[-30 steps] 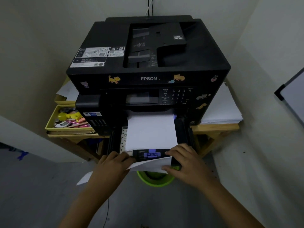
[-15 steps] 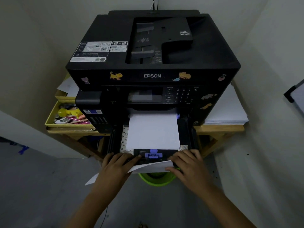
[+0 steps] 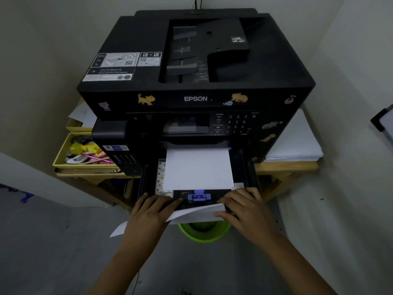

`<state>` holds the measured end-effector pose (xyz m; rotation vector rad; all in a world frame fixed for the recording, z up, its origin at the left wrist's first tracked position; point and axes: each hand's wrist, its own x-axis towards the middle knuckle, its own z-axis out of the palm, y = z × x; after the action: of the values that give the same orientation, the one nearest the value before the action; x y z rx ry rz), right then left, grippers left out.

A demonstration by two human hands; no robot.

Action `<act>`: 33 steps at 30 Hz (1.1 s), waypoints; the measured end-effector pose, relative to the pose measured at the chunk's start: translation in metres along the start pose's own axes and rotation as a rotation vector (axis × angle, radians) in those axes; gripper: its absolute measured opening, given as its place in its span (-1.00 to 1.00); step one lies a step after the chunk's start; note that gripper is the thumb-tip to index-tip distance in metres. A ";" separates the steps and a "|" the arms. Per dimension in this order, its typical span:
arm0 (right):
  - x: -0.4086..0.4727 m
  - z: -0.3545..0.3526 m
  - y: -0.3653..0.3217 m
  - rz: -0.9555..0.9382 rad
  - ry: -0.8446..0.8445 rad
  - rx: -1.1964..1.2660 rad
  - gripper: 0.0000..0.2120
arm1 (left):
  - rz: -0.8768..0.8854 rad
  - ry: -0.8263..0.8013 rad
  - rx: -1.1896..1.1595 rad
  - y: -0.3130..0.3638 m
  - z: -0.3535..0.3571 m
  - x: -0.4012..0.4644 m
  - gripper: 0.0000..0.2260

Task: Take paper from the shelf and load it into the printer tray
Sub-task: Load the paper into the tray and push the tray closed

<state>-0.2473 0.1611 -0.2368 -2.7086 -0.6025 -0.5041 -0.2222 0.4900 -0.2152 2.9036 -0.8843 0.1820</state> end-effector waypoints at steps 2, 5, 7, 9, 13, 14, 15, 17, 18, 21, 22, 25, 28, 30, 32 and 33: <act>0.000 0.001 0.000 0.000 -0.002 -0.005 -0.68 | -0.004 -0.002 -0.002 0.000 -0.001 0.000 -0.53; 0.000 0.002 0.001 0.000 0.003 -0.005 -0.68 | -0.012 0.022 0.001 0.001 0.002 -0.001 -0.53; -0.001 0.002 0.001 0.002 0.003 -0.001 -0.68 | -0.010 0.033 -0.001 0.000 0.005 -0.002 -0.52; -0.001 0.002 0.000 0.007 0.002 -0.001 -0.67 | -0.017 0.043 -0.011 0.000 0.007 -0.002 -0.51; -0.002 0.001 0.000 0.025 0.012 -0.002 -0.66 | -0.024 0.064 -0.041 0.000 0.010 -0.003 -0.52; -0.002 0.001 -0.001 0.039 0.016 0.001 -0.67 | -0.027 0.068 -0.054 0.000 0.010 -0.003 -0.52; -0.002 -0.001 -0.003 0.059 0.018 0.005 -0.68 | -0.034 0.070 -0.068 -0.001 0.010 -0.002 -0.51; -0.002 -0.003 -0.007 0.107 0.018 0.011 -0.69 | -0.052 0.064 -0.099 -0.001 0.011 -0.001 -0.52; -0.002 -0.003 -0.009 0.132 0.016 0.016 -0.69 | -0.059 0.059 -0.114 -0.002 0.011 -0.001 -0.54; 0.000 -0.004 -0.012 0.188 0.010 0.051 -0.67 | -0.069 0.030 -0.155 -0.003 0.009 0.000 -0.56; 0.001 -0.004 -0.011 0.198 0.005 0.062 -0.67 | -0.070 0.018 -0.166 -0.004 0.008 0.001 -0.57; 0.002 -0.003 -0.008 0.202 -0.031 0.078 -0.65 | -0.058 0.009 -0.180 -0.007 0.004 0.005 -0.60; 0.003 -0.003 -0.005 0.194 -0.047 0.098 -0.65 | -0.043 0.017 -0.187 -0.008 0.001 0.009 -0.62; 0.004 -0.002 -0.003 0.190 -0.048 0.115 -0.65 | -0.048 0.012 -0.208 -0.009 -0.001 0.010 -0.64; 0.005 -0.002 -0.001 0.187 -0.050 0.124 -0.64 | -0.057 -0.014 -0.247 -0.011 0.000 0.012 -0.65; 0.006 -0.002 -0.001 0.187 -0.054 0.129 -0.65 | -0.062 -0.034 -0.262 -0.012 0.000 0.013 -0.64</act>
<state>-0.2435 0.1632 -0.2325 -2.6285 -0.3752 -0.3330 -0.2048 0.4931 -0.2136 2.6919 -0.7579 0.0095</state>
